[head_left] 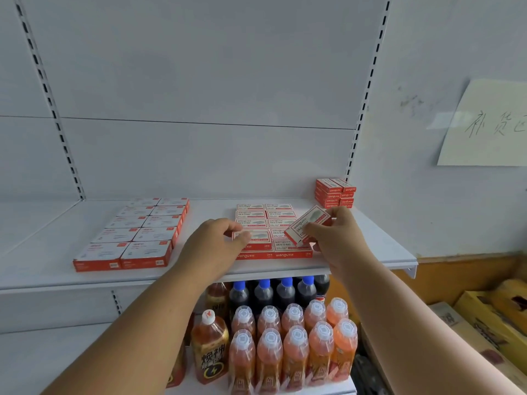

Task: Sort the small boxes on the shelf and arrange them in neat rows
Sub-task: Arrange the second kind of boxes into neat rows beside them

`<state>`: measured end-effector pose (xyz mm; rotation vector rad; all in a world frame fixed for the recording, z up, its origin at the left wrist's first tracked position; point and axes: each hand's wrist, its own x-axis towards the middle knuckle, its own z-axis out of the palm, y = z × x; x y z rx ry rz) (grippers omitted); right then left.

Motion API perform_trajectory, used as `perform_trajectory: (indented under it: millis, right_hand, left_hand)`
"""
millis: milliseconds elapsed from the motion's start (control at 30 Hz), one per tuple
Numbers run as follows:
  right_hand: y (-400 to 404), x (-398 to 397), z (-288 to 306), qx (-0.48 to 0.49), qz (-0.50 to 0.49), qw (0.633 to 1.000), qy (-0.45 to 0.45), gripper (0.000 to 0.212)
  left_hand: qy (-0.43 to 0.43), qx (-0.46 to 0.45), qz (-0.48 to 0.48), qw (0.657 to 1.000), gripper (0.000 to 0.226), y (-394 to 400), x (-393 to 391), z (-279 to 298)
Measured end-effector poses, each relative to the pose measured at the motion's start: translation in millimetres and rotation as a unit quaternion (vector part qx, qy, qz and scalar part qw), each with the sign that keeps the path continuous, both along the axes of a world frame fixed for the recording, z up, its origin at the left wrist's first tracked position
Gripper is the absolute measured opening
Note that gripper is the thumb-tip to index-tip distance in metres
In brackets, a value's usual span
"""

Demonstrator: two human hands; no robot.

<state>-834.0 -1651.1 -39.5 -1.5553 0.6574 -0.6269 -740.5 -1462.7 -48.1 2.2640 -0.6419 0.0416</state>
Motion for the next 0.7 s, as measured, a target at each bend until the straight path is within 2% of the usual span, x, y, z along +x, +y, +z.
perform_trajectory:
  millis: [167, 233, 367, 500, 600, 700]
  right_hand:
    - [10, -3, 0, -0.164, -0.004, 0.985, 0.058, 0.050]
    - [12, -3, -1, -0.187, -0.010, 0.980, 0.072, 0.048]
    - [14, -4, -2, -0.196, -0.016, 0.974, 0.110, 0.046]
    - [16, -2, -1, -0.222, -0.004, 0.963, 0.155, 0.055]
    - [15, -4, 0, -0.199, -0.004, 0.972, 0.122, 0.048]
    - [13, -7, 1, -0.112, -0.005, 0.993, 0.042, 0.032]
  left_hand:
    - [-0.020, 0.020, -0.013, 1.000, 0.049, 4, -3, -2]
    - [-0.025, 0.017, -0.020, 0.999, 0.049, 5, -3, -2]
    - [-0.029, 0.010, -0.027, 0.999, 0.047, 6, -4, -2]
    - [-0.039, 0.013, -0.029, 0.999, 0.048, 6, -4, -3]
    - [-0.039, 0.020, -0.034, 0.998, 0.049, 5, -6, -1]
    - [-0.062, 0.036, -0.031, 0.997, 0.049, 1, -7, 2]
